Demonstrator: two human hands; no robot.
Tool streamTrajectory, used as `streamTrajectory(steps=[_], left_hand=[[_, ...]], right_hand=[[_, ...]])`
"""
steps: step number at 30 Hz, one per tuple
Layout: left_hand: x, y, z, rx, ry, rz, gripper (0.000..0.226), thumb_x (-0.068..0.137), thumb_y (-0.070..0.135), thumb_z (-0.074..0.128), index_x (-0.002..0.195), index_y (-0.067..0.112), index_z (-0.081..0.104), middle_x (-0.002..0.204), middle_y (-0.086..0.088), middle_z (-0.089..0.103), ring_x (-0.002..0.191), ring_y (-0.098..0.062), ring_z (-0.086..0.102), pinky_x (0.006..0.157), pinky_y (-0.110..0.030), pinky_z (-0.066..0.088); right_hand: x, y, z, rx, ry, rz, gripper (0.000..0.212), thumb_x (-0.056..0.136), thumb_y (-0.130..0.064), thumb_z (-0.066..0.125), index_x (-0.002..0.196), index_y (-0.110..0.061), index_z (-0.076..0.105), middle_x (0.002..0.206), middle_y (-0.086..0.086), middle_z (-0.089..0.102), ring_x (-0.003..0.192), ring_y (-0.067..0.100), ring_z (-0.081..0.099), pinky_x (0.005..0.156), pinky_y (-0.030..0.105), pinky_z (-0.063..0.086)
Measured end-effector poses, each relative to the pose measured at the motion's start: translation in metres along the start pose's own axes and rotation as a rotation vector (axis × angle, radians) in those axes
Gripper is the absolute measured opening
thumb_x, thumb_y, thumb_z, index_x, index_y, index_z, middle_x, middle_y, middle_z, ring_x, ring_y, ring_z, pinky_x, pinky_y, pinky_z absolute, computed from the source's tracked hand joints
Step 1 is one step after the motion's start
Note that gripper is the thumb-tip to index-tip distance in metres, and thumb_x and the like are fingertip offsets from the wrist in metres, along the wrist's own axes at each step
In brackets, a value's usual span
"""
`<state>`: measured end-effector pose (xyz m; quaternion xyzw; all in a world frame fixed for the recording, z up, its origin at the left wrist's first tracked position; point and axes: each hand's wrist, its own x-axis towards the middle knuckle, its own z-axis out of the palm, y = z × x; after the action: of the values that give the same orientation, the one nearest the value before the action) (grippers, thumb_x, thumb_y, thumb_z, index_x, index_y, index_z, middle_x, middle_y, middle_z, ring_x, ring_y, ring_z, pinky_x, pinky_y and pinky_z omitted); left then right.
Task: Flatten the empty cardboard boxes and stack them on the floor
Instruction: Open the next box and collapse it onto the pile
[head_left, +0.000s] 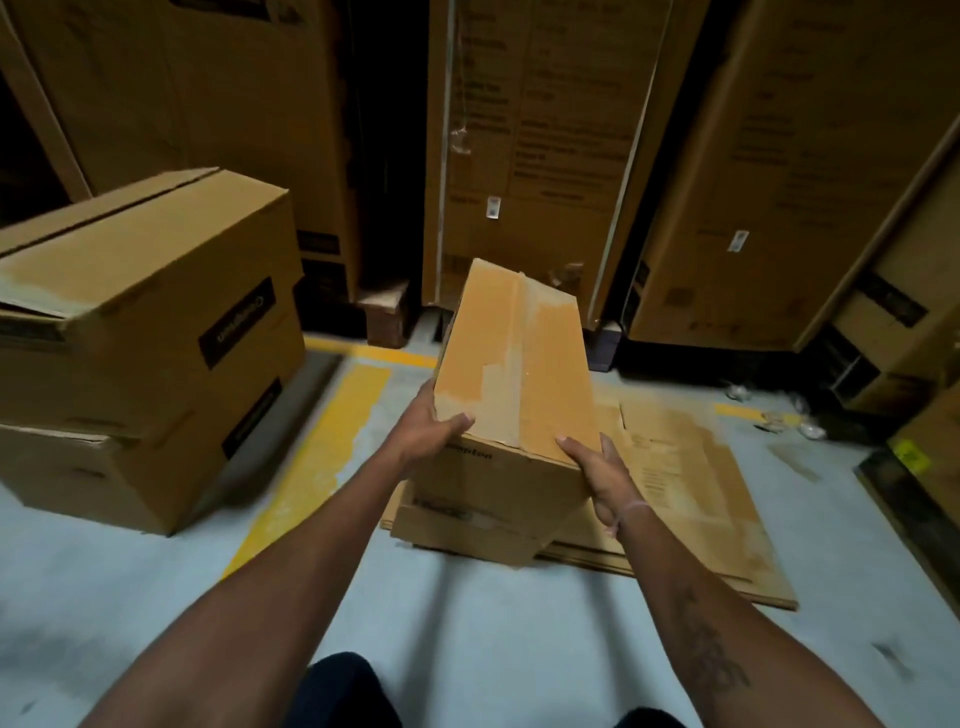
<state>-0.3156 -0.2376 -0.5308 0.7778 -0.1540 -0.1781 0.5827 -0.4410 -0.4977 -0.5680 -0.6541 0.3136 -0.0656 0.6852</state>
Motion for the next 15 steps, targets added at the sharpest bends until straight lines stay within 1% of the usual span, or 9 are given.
streamTrajectory(steps=[3, 4, 6, 8, 10, 11, 12, 14, 15], left_hand=[[0.009, 0.006, 0.0, 0.08, -0.023, -0.021, 0.081, 0.089, 0.029, 0.082, 0.153, 0.017, 0.033, 0.134, 0.002, 0.058, 0.123, -0.022, 0.059, 0.104, -0.04, 0.049], [0.012, 0.009, -0.002, 0.133, -0.021, -0.031, 0.082, 0.086, 0.031, 0.084, 0.15, 0.017, 0.035, 0.132, 0.001, 0.059, 0.122, -0.024, 0.059, 0.101, -0.04, 0.051], [0.018, 0.016, -0.006, 0.249, -0.007, -0.084, 0.085, 0.077, 0.034, 0.089, 0.142, 0.016, 0.039, 0.127, -0.003, 0.059, 0.116, -0.028, 0.06, 0.094, -0.043, 0.055], [0.021, 0.027, -0.012, 0.371, -0.024, -0.177, 0.085, 0.07, 0.039, 0.091, 0.135, 0.019, 0.041, 0.121, -0.005, 0.059, 0.107, -0.03, 0.061, 0.082, -0.043, 0.057], [0.02, 0.038, -0.017, 0.472, -0.108, -0.28, 0.085, 0.068, 0.05, 0.09, 0.128, 0.019, 0.04, 0.121, -0.006, 0.058, 0.101, -0.03, 0.063, 0.074, -0.043, 0.06], [0.02, 0.04, -0.018, 0.504, -0.14, -0.325, 0.087, 0.068, 0.058, 0.089, 0.126, 0.018, 0.039, 0.122, -0.006, 0.056, 0.1, -0.031, 0.064, 0.072, -0.045, 0.061], [0.019, 0.042, -0.018, 0.521, -0.157, -0.364, 0.09, 0.066, 0.065, 0.088, 0.125, 0.018, 0.038, 0.123, -0.007, 0.055, 0.099, -0.032, 0.064, 0.07, -0.046, 0.061], [0.018, 0.038, -0.014, 0.493, -0.175, -0.417, 0.106, 0.06, 0.075, 0.086, 0.134, 0.015, 0.041, 0.129, -0.012, 0.058, 0.099, -0.036, 0.066, 0.07, -0.049, 0.063], [0.02, 0.034, -0.011, 0.472, -0.185, -0.435, 0.117, 0.054, 0.08, 0.085, 0.14, 0.012, 0.043, 0.131, -0.015, 0.059, 0.101, -0.039, 0.067, 0.073, -0.053, 0.063]], right_hand=[[0.008, 0.004, -0.004, -0.014, 0.005, 0.015, 0.104, 0.066, -0.059, 0.092, 0.151, -0.028, 0.04, 0.132, -0.002, 0.067, 0.116, 0.02, 0.065, 0.095, 0.039, 0.055], [0.011, 0.002, -0.007, -0.041, -0.003, 0.023, 0.11, 0.062, -0.061, 0.093, 0.151, -0.027, 0.039, 0.133, -0.001, 0.066, 0.116, 0.022, 0.066, 0.093, 0.039, 0.056], [0.013, -0.004, -0.011, -0.084, -0.031, 0.028, 0.11, 0.058, -0.056, 0.096, 0.148, -0.021, 0.042, 0.129, 0.004, 0.068, 0.112, 0.023, 0.068, 0.086, 0.037, 0.058], [0.008, -0.014, -0.015, -0.172, -0.085, 0.06, 0.095, 0.063, -0.044, 0.097, 0.139, -0.013, 0.049, 0.122, 0.007, 0.071, 0.108, 0.025, 0.07, 0.085, 0.038, 0.059], [0.001, -0.023, -0.022, -0.314, -0.203, 0.131, 0.066, 0.073, -0.031, 0.093, 0.127, -0.009, 0.062, 0.117, 0.012, 0.074, 0.103, 0.026, 0.071, 0.08, 0.037, 0.061], [-0.001, -0.026, -0.027, -0.397, -0.274, 0.186, 0.058, 0.073, -0.032, 0.092, 0.121, -0.008, 0.069, 0.116, 0.014, 0.075, 0.101, 0.027, 0.072, 0.078, 0.038, 0.062], [-0.002, -0.025, -0.032, -0.478, -0.327, 0.241, 0.058, 0.071, -0.038, 0.093, 0.117, -0.009, 0.075, 0.117, 0.014, 0.075, 0.1, 0.029, 0.072, 0.077, 0.039, 0.063], [-0.006, -0.018, -0.038, -0.525, -0.332, 0.309, 0.072, 0.061, -0.056, 0.095, 0.116, -0.012, 0.077, 0.118, 0.013, 0.075, 0.104, 0.033, 0.072, 0.081, 0.044, 0.063], [-0.006, -0.012, -0.039, -0.461, -0.295, 0.327, 0.08, 0.057, -0.062, 0.095, 0.117, -0.012, 0.076, 0.118, 0.015, 0.074, 0.107, 0.036, 0.072, 0.085, 0.049, 0.062]])
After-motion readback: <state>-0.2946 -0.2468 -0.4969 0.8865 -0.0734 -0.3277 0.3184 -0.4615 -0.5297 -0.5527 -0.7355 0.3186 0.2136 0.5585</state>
